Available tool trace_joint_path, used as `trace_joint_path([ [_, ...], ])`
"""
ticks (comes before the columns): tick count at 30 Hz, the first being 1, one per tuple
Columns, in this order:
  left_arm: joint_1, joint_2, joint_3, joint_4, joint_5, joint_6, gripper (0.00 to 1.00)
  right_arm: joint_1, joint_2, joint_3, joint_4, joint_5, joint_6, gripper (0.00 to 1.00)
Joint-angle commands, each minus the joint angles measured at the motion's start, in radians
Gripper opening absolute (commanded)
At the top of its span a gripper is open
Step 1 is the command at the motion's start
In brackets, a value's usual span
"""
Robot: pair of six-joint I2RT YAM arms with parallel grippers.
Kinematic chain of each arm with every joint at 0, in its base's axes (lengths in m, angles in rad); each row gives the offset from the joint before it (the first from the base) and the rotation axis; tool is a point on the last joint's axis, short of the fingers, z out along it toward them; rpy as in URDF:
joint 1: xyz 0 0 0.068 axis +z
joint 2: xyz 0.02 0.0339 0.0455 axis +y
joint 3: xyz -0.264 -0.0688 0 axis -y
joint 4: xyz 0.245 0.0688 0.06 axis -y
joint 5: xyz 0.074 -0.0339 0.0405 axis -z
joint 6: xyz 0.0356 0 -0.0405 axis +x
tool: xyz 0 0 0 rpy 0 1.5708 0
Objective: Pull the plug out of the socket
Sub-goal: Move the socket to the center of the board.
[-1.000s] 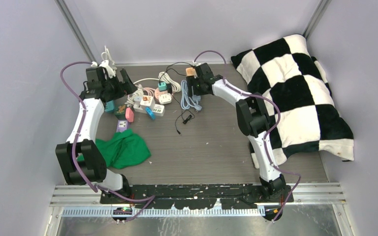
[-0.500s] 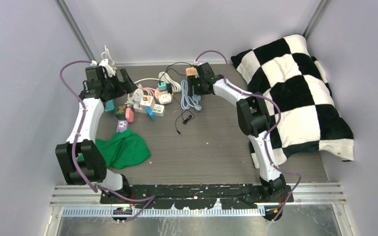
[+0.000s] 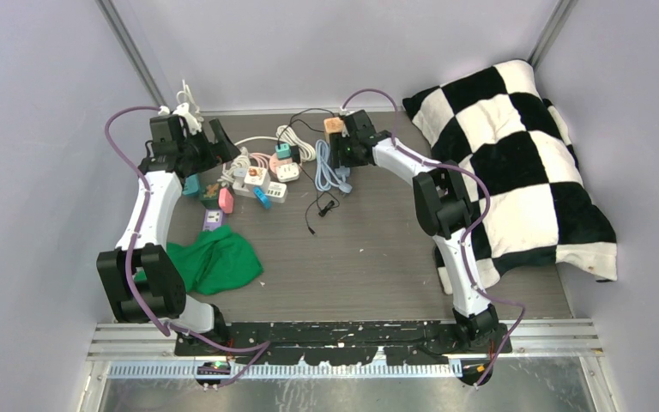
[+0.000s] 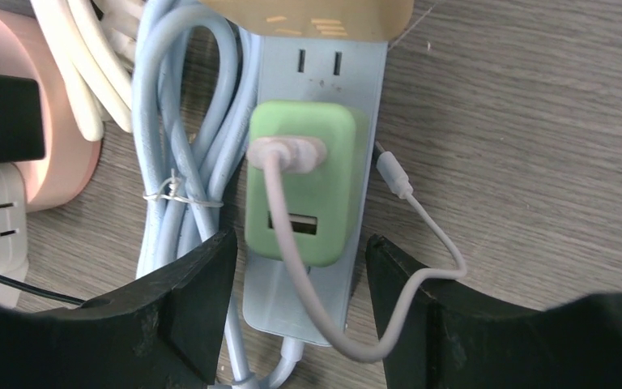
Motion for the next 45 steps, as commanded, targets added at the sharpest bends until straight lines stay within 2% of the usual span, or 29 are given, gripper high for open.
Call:
trace_joint_path([
  [1,-0.007,-0.002,0.04,0.036,0.021,-0.006,1.0,-0.003,-0.023,-0.012,0.004,0.014,-0.016,0.64],
  [5,-0.01,0.0,0.042,0.036,0.019,-0.005,1.0,-0.003,-0.022,-0.014,-0.001,0.008,-0.038,0.57],
  [12,-0.014,0.0,0.04,0.036,0.024,-0.013,1.0,0.0,0.001,-0.015,-0.028,0.046,-0.119,0.54],
  [18,-0.013,-0.006,0.028,0.069,0.049,-0.05,1.0,-0.001,0.011,-0.018,-0.061,0.05,-0.162,0.58],
  [25,-0.012,-0.04,-0.025,0.195,0.077,-0.154,1.0,0.001,0.022,-0.015,-0.103,0.075,-0.208,0.61],
  [27,-0.01,-0.057,-0.047,0.239,0.084,-0.177,1.0,0.001,0.017,-0.016,-0.108,0.088,-0.217,0.56],
  [29,0.004,-0.076,-0.098,0.346,0.115,-0.247,1.0,-0.001,0.0,-0.027,-0.105,0.087,-0.229,0.44],
  [31,0.033,-0.084,-0.173,0.47,0.12,-0.395,1.0,-0.005,-0.036,-0.049,-0.093,0.079,-0.246,0.28],
  [33,0.069,-0.073,-0.239,0.6,0.209,-0.504,1.0,-0.013,-0.08,-0.095,-0.08,0.068,-0.257,0.14],
  [35,0.079,-0.074,-0.269,0.676,0.267,-0.554,1.0,-0.027,-0.13,-0.136,-0.077,0.029,-0.296,0.06],
  [37,0.075,-0.083,-0.277,0.679,0.294,-0.544,0.99,-0.047,-0.184,-0.184,-0.078,-0.007,-0.318,0.02],
  [40,0.05,-0.099,-0.282,0.678,0.331,-0.503,0.97,-0.088,-0.255,-0.242,-0.105,-0.071,-0.355,0.01],
  [45,-0.057,-0.135,-0.301,0.679,0.323,-0.398,0.96,-0.181,-0.338,-0.3,-0.239,-0.292,-0.477,0.01],
])
